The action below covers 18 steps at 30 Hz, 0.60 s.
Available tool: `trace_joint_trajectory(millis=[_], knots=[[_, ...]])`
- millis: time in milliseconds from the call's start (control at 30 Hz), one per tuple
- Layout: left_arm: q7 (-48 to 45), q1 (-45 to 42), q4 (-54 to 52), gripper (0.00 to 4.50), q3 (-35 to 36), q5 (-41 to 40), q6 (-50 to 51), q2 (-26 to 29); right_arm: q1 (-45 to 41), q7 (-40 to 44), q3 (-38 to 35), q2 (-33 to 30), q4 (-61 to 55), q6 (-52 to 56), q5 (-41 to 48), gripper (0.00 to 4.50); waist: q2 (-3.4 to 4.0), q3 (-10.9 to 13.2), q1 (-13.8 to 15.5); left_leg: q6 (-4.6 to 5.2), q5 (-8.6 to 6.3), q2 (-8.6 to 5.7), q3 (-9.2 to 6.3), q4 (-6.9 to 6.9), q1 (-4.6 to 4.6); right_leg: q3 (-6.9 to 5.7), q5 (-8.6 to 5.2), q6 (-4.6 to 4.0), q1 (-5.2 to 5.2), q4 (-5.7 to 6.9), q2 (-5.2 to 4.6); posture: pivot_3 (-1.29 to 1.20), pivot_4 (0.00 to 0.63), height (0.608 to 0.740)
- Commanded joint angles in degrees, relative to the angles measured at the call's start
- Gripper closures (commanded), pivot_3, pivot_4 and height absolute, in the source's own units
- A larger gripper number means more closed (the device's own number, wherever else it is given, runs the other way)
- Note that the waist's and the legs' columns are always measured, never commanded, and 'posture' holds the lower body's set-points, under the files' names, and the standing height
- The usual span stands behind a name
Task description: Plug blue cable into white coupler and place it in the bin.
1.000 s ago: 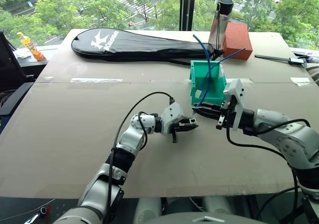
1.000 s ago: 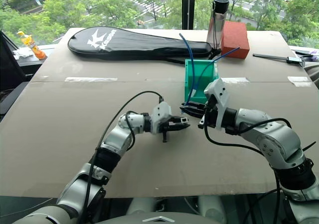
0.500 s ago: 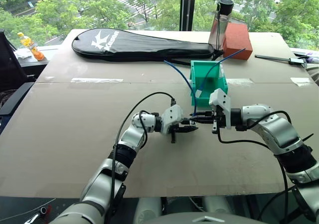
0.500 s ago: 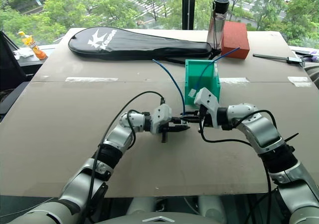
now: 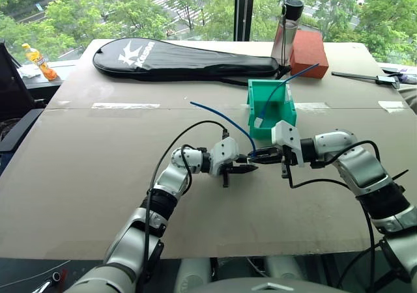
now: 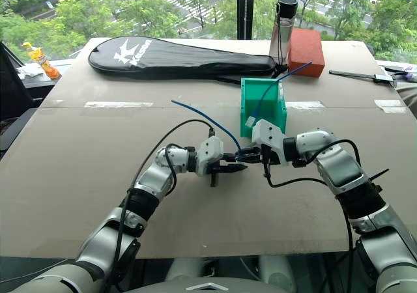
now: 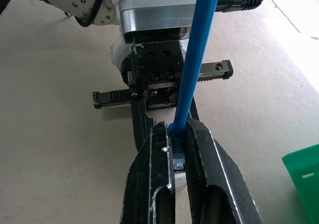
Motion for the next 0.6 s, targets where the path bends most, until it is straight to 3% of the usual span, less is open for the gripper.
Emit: trace_joint_trajectory(millis=[33,600], knots=[[-0.30,0.83,0.15,4.09,0.82,0.42,-0.17,1.00,0.19,2.28,2.22,0.35,2.97,1.33,-2.44,4.50,0.00,-0.01,-0.02,0.00,0.00,0.00,0.00,0.00,0.00,0.00,0.00,0.00,0.00,0.00,0.00,0.00,0.150,0.740],[0.07,1.64,-0.94,4.09,1.02,0.39,-0.15,1.14,-6.93,11.05,3.30,3.75,12.60,1.60,-4.14,4.50,0.03,-0.06,-0.24,-0.01,0.00,0.04,0.09,-0.01,0.11,0.07,0.00,-0.03,0.00,0.12,0.04,0.00,0.150,0.740]])
